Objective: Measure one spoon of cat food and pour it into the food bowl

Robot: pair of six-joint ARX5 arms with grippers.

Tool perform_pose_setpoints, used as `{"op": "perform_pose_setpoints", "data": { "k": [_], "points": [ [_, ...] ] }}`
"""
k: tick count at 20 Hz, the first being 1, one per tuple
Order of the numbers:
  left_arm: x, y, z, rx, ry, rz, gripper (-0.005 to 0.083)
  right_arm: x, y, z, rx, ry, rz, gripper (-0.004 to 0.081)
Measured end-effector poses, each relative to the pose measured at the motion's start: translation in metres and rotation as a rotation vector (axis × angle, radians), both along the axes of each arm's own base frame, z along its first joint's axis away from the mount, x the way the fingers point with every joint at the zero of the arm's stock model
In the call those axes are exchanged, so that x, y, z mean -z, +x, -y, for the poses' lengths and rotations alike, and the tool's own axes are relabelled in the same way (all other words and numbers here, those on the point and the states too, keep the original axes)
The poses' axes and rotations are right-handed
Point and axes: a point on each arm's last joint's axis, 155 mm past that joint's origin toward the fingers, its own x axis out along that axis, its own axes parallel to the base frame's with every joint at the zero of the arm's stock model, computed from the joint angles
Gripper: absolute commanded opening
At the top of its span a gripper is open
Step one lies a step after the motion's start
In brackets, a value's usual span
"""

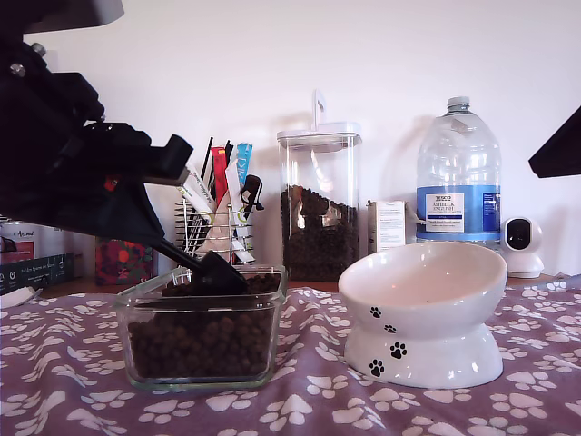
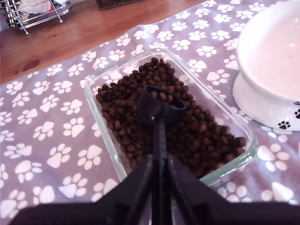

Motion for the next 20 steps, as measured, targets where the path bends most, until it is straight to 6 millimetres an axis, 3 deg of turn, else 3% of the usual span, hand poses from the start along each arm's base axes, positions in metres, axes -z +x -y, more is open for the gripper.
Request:
{"op": "perform_pose_setpoints", "data": {
  "k": [15,20],
  "points": [
    [-0.021,0.005,0.009,0.118,0.188,0.106,-0.0019,0.009,0.004,-0.002,0.004,-0.023,-0.026,-0.0012],
    [-0.014,0.003,0.005,0.21,0.374,0.146,-0.0019,0.009,0.004,-0.002,0.004,-0.022,-0.025,-0.0012]
  ]
}}
